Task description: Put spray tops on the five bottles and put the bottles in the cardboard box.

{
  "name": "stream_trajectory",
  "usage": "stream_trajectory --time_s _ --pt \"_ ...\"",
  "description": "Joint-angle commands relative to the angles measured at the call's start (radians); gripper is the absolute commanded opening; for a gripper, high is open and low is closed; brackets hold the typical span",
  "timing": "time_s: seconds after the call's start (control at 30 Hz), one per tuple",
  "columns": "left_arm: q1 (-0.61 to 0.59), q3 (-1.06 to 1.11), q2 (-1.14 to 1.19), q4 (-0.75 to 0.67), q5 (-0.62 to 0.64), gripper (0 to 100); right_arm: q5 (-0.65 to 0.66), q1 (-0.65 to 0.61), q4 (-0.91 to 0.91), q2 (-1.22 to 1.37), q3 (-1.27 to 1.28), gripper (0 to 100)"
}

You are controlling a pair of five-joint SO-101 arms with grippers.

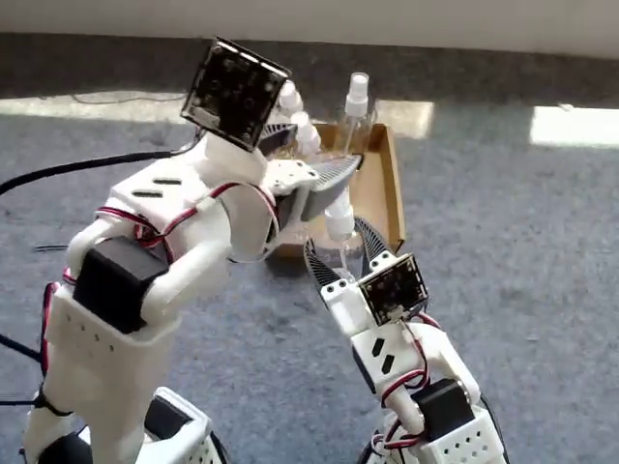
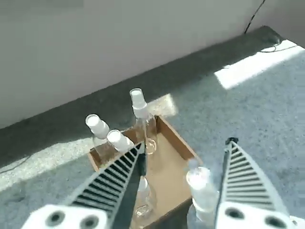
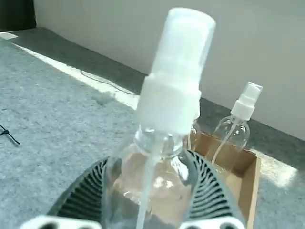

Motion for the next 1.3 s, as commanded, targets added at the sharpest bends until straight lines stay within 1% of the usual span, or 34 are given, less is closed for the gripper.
stream_trajectory --time_s 0.0,0.07,0.13,0.27,0.37,0.53,0.7,0.8,0.87,1.03,1.13,1.27 --pt "-0.042 0.062 -0.001 -0.055 -0.020 25 0.014 0.008 0.002 -0.012 -0.016 0.4" --pt "-0.018 0.117 -0.002 -0.055 -0.072 25 0.014 0.008 0.001 -0.012 -0.016 0.4" --pt "-0.001 0.165 -0.002 -0.055 -0.097 24 0.014 0.008 0.001 -0.012 -0.016 0.4" --pt "0.007 0.228 -0.004 -0.055 -0.098 24 0.015 0.008 0.001 -0.012 -0.016 0.4" --pt "0.035 0.226 -0.008 -0.054 -0.098 24 0.015 0.008 -0.001 -0.012 -0.016 0.4" --pt "0.122 0.234 -0.088 -0.035 -0.097 24 0.015 0.010 -0.001 -0.012 -0.016 0.4" --pt "0.131 0.234 -0.096 -0.035 -0.098 24 0.015 0.010 -0.001 -0.012 -0.016 0.4" --pt "0.111 0.220 -0.101 -0.043 -0.098 24 0.015 0.010 -0.001 -0.012 -0.016 0.4" --pt "0.104 0.156 -0.101 -0.034 -0.098 24 0.015 0.012 -0.001 -0.012 -0.016 0.4" --pt "0.067 -0.036 -0.099 0.049 -0.100 24 0.017 0.012 -0.001 -0.012 -0.016 0.4" --pt "-0.007 -0.116 -0.101 0.106 -0.100 24 0.017 0.016 -0.001 -0.010 -0.025 0.4" --pt "-0.160 -0.165 -0.101 0.173 -0.095 24 0.017 0.102 -0.001 0.033 -0.117 0.4"
